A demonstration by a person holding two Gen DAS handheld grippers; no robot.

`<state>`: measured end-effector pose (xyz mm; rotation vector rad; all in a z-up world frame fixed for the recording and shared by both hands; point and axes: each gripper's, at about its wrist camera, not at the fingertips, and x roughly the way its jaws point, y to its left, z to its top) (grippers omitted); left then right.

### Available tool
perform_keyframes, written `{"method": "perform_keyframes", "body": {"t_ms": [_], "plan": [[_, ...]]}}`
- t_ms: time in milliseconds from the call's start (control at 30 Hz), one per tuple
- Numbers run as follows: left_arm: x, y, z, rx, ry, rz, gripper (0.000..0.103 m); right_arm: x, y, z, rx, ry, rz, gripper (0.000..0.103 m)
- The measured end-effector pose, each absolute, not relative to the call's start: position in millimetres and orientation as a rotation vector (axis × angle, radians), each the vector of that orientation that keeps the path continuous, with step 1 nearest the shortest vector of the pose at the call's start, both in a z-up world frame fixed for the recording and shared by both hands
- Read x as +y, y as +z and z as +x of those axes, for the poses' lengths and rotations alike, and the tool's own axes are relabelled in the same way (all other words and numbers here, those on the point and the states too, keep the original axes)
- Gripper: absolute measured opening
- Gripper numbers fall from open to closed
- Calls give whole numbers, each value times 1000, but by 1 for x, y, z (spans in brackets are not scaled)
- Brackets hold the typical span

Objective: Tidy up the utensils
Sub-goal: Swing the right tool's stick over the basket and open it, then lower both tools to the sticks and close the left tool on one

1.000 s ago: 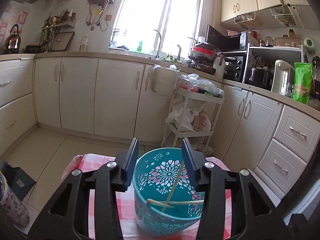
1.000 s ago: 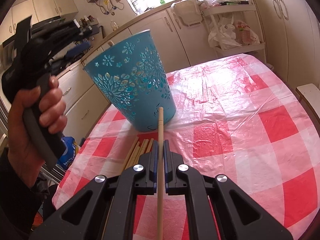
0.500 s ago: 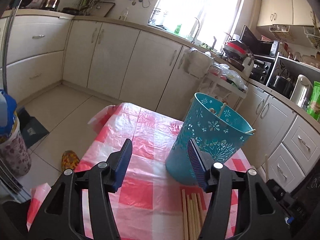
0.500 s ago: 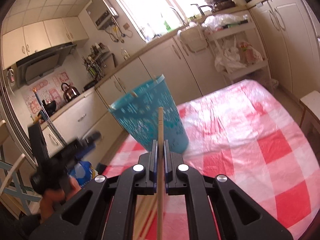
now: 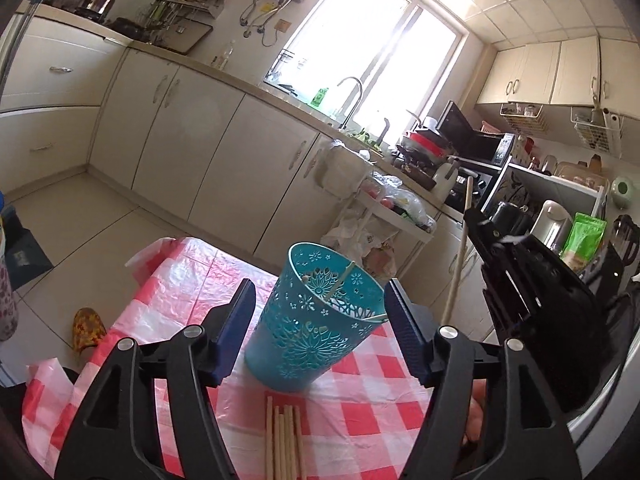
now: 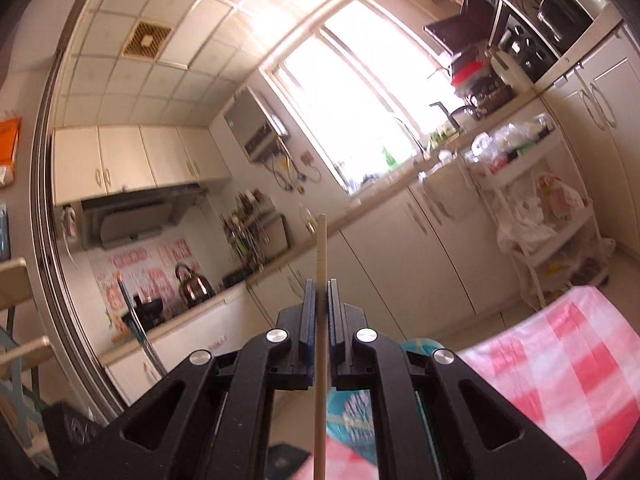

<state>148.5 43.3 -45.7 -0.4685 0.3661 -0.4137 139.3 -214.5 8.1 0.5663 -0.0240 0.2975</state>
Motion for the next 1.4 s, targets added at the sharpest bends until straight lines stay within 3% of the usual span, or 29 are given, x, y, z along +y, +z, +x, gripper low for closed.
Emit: {"method": "perform_keyframes", "body": {"t_ms": [267, 500, 633, 767, 900, 1000, 1200, 1400], "plan": [[41, -47, 162, 365, -417, -495, 64, -217, 21, 175, -161, 239, 540, 6], [39, -60, 172, 401, -407, -504, 64, -223, -29, 207, -9, 160, 510, 8], [40, -62, 172, 413, -404, -506, 64, -219, -45, 203, 67, 179, 486, 21], [43, -59, 168, 411, -400, -505, 64, -219, -51, 185, 128, 191, 491, 28], [48, -56, 162, 406, -387, -490, 66, -226, -51, 155, 204, 167, 518, 56], [51, -60, 159, 435, -368, -454, 67, -225, -57, 130, 320, 156, 472, 63], [58, -89, 158, 578, -302, -354, 67, -187, -104, 107, 665, 117, 206, 61], [54, -113, 156, 699, -289, -277, 67, -155, -146, 116, 861, 139, 111, 24]]}}
